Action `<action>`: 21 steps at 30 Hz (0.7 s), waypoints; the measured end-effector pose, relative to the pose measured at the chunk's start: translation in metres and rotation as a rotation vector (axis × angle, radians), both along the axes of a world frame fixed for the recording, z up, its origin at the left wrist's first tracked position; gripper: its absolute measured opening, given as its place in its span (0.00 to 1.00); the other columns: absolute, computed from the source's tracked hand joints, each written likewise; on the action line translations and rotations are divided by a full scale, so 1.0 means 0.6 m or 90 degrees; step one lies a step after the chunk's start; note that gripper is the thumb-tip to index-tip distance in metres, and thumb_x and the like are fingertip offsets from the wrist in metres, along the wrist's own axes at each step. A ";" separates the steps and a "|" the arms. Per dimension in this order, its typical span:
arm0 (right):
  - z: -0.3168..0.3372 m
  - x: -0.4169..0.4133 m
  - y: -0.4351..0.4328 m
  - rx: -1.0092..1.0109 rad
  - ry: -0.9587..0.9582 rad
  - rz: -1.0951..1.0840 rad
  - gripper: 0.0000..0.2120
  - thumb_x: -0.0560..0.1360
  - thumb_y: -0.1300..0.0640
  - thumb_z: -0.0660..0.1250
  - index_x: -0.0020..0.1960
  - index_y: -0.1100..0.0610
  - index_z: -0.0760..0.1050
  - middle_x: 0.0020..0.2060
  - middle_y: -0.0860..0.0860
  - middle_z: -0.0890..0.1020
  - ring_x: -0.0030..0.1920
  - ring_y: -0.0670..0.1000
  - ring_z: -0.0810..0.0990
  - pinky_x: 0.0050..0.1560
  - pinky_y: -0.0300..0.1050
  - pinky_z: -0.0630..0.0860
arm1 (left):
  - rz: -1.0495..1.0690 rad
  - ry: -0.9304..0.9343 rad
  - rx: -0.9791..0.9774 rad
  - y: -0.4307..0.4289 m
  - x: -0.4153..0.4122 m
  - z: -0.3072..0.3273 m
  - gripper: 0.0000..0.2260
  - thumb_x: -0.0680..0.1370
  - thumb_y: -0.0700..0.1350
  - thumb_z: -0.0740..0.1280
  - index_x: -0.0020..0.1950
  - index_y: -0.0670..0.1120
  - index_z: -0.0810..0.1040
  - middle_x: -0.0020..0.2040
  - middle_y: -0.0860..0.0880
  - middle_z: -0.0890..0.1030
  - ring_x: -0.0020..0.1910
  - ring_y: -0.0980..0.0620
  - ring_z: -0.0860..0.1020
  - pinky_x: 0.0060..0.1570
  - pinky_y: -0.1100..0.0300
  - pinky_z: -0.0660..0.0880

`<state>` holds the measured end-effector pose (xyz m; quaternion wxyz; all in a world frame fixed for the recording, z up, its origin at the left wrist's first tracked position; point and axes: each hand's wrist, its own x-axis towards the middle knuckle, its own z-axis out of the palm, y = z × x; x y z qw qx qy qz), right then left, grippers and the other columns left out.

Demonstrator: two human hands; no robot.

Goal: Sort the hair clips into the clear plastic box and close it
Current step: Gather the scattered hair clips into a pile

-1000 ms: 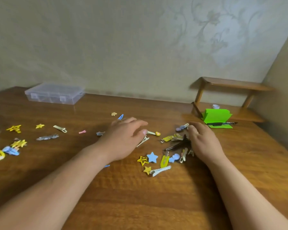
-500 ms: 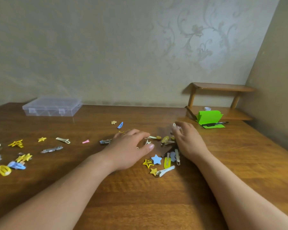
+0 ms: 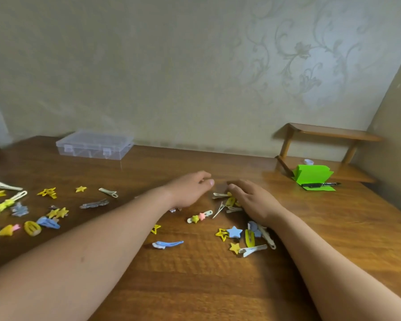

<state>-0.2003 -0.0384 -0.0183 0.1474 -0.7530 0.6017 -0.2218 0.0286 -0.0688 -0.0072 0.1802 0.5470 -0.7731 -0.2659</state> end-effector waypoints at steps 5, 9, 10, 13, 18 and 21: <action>0.005 -0.012 0.019 -0.035 -0.222 -0.025 0.21 0.88 0.43 0.55 0.74 0.51 0.75 0.67 0.48 0.81 0.67 0.51 0.79 0.70 0.53 0.75 | 0.004 0.134 -0.040 0.022 -0.008 -0.005 0.19 0.90 0.54 0.55 0.79 0.52 0.73 0.74 0.52 0.78 0.72 0.54 0.75 0.64 0.57 0.70; 0.009 0.004 0.028 0.026 -0.111 0.028 0.26 0.88 0.40 0.52 0.80 0.50 0.69 0.75 0.49 0.76 0.74 0.51 0.74 0.71 0.46 0.69 | 0.014 0.079 -0.010 0.039 0.007 -0.007 0.23 0.89 0.61 0.53 0.80 0.55 0.73 0.77 0.53 0.76 0.76 0.51 0.72 0.74 0.50 0.69; 0.008 0.015 0.030 0.037 -0.092 0.050 0.26 0.88 0.40 0.52 0.80 0.50 0.69 0.75 0.49 0.76 0.73 0.50 0.74 0.69 0.45 0.68 | 0.009 0.072 -0.001 0.047 0.008 -0.007 0.24 0.88 0.62 0.52 0.80 0.56 0.73 0.77 0.54 0.76 0.77 0.51 0.72 0.76 0.49 0.68; 0.008 0.030 0.035 0.057 -0.154 0.100 0.26 0.87 0.38 0.53 0.79 0.48 0.71 0.74 0.47 0.77 0.72 0.48 0.74 0.71 0.47 0.69 | -0.014 0.118 0.008 0.075 0.013 0.003 0.26 0.86 0.67 0.51 0.79 0.59 0.72 0.76 0.56 0.77 0.77 0.54 0.72 0.78 0.48 0.67; 0.016 -0.017 0.054 0.064 -0.186 0.063 0.30 0.86 0.35 0.52 0.82 0.48 0.67 0.77 0.43 0.72 0.76 0.46 0.70 0.73 0.44 0.64 | 0.006 0.027 -0.119 0.172 0.063 0.007 0.37 0.79 0.75 0.57 0.85 0.61 0.63 0.84 0.62 0.64 0.83 0.61 0.60 0.82 0.52 0.60; 0.007 -0.001 0.069 0.058 -0.051 0.054 0.28 0.87 0.37 0.51 0.82 0.49 0.66 0.79 0.47 0.72 0.77 0.50 0.70 0.75 0.47 0.65 | -0.031 -0.183 -0.136 0.226 0.073 -0.016 0.51 0.70 0.84 0.56 0.88 0.63 0.49 0.86 0.64 0.47 0.85 0.62 0.40 0.86 0.48 0.42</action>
